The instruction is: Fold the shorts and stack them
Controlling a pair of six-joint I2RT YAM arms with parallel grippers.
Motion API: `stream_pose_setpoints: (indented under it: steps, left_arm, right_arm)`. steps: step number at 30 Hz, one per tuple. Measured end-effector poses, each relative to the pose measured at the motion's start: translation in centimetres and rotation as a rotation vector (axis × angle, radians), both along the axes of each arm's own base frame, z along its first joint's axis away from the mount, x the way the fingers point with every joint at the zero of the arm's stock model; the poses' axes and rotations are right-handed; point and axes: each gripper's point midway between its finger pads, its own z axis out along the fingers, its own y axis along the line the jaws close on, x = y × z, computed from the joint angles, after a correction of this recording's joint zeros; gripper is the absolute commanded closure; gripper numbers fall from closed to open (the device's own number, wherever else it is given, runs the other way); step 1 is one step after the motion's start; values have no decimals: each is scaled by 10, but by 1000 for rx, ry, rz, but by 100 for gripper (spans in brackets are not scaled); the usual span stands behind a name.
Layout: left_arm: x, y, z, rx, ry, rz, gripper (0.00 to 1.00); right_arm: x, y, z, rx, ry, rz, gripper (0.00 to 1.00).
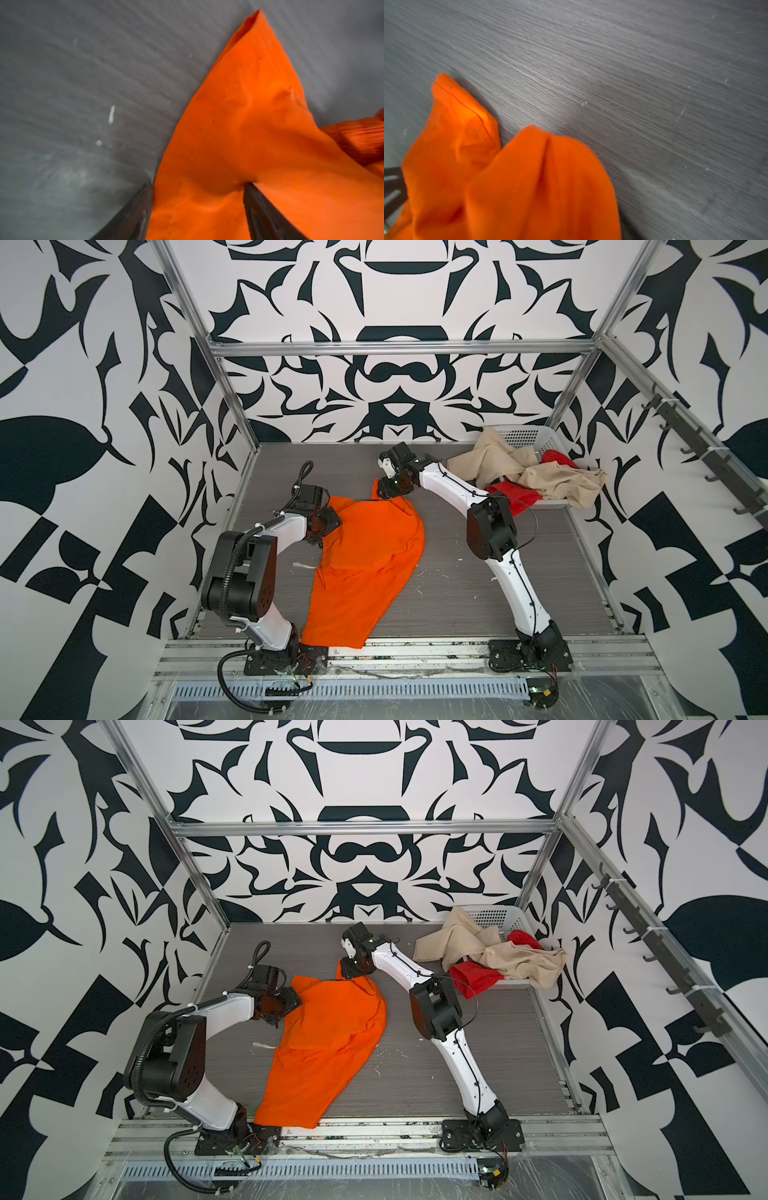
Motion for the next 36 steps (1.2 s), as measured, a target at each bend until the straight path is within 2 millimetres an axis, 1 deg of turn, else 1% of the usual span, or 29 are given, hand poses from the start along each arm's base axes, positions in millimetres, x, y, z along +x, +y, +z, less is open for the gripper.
stream_pose_setpoints:
  steps: [2, 5, 7, 8, 9, 11, 12, 13, 15, 18, 20, 21, 23, 26, 28, 30, 31, 32, 33, 34, 35, 36]
  left_arm:
    - [5, -1, -2, -4, -15, 0, 50]
    - [13, -3, -4, -4, -31, -5, 70]
    - [14, -3, -6, 0, -33, -13, 80]
    - [14, -3, -7, 3, -31, -17, 85]
    - [13, -4, -7, 8, -30, -26, 88]
    - [12, -3, -6, 15, -27, -35, 94]
    - [10, -3, -5, 22, -25, -45, 95]
    - [10, -2, -1, 29, -26, -50, 95]
    - [13, -1, 14, 48, -50, -64, 95]
    - [29, 0, 58, 79, -150, -86, 95]
    - [43, 2, 101, 98, -252, -94, 95]
    - [47, 3, 119, 107, -296, -97, 95]
    - [56, 7, 164, 132, -403, -102, 95]
    - [60, 14, 220, 181, -537, -105, 95]
    - [56, 20, 249, 217, -607, -104, 94]
    - [49, 25, 268, 242, -651, -103, 93]
    - [44, 27, 274, 249, -665, -104, 91]
    - [39, 28, 277, 254, -672, -105, 89]
    - [34, 29, 277, 258, -675, -107, 87]
    - [27, 30, 272, 258, -668, -107, 83]
    - [20, 32, 262, 254, -650, -104, 76]
    - [13, 32, 250, 248, -625, -104, 69]
  right_arm:
    - [0, 0, 1, 3, 1, -3, 80]
    - [4, -2, 11, 28, -5, -25, 93]
    - [4, -3, 25, 60, -17, -40, 99]
    - [4, -5, 34, 76, -23, -51, 100]
    - [4, -8, 43, 94, -31, -60, 100]
    - [7, -15, 74, 145, -65, -86, 100]
    - [10, -19, 90, 171, -86, -96, 100]
    - [13, -24, 110, 201, -113, -109, 100]
    - [19, -35, 149, 260, -172, -132, 100]
    - [30, -50, 211, 344, -269, -153, 100]
    - [38, -57, 259, 407, -356, -154, 100]
    - [40, -60, 279, 433, -394, -151, 100]
    - [39, -65, 324, 492, -480, -136, 100]
    - [29, -69, 373, 561, -587, -103, 100]
    - [19, -70, 395, 598, -639, -77, 100]
    - [8, -72, 405, 625, -670, -58, 100]
    - [1, -74, 405, 637, -677, -50, 100]
    - [-5, -75, 402, 647, -681, -45, 100]
    - [-11, -77, 394, 653, -677, -45, 100]
    - [-18, -80, 381, 655, -666, -49, 100]
    - [-24, -83, 361, 651, -644, -58, 100]
    - [-29, -86, 343, 644, -619, -70, 94]
